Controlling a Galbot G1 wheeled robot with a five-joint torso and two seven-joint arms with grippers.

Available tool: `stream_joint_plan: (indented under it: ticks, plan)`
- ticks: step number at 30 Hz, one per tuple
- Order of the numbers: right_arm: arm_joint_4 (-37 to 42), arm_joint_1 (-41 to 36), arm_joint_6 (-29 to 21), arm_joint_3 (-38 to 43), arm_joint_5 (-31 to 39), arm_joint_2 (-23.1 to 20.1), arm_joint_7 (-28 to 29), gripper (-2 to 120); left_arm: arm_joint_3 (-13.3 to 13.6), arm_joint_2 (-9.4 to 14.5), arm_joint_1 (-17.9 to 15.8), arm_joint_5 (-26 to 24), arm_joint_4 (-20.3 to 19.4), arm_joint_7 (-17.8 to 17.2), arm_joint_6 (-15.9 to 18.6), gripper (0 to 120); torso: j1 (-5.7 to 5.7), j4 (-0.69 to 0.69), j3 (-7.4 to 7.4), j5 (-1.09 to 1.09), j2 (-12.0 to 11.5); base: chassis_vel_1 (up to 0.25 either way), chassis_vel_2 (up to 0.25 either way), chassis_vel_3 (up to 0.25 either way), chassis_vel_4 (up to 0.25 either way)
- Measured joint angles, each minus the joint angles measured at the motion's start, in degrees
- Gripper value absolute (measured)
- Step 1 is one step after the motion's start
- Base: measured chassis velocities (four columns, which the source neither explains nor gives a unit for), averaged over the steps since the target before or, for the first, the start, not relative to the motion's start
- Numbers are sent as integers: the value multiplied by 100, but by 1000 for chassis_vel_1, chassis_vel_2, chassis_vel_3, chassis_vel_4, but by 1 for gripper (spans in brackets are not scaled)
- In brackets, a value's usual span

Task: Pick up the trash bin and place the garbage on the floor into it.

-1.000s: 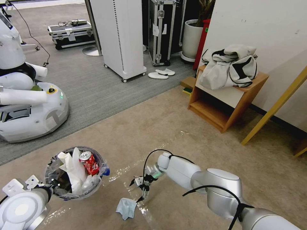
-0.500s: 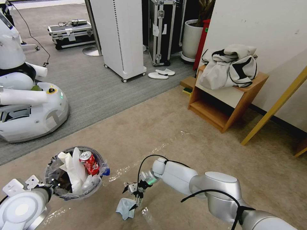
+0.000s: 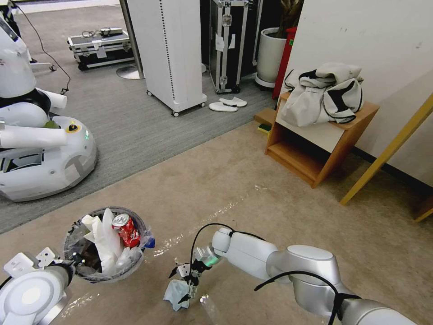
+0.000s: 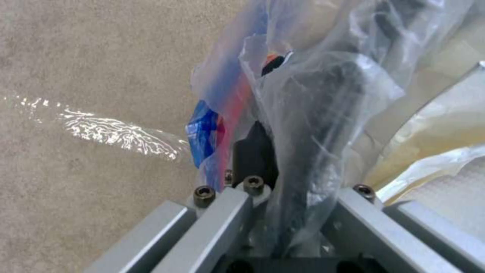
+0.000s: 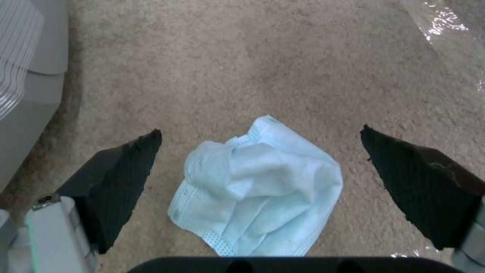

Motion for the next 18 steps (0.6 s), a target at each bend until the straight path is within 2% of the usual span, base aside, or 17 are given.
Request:
stream_joint_plan:
  ticks: [18]
  plan:
    - [-47,-183,-84,-105,28,0,200,100,28,-59,-10,54,-5,6,-9,0,0,0,0,0,0,0,0,0,0]
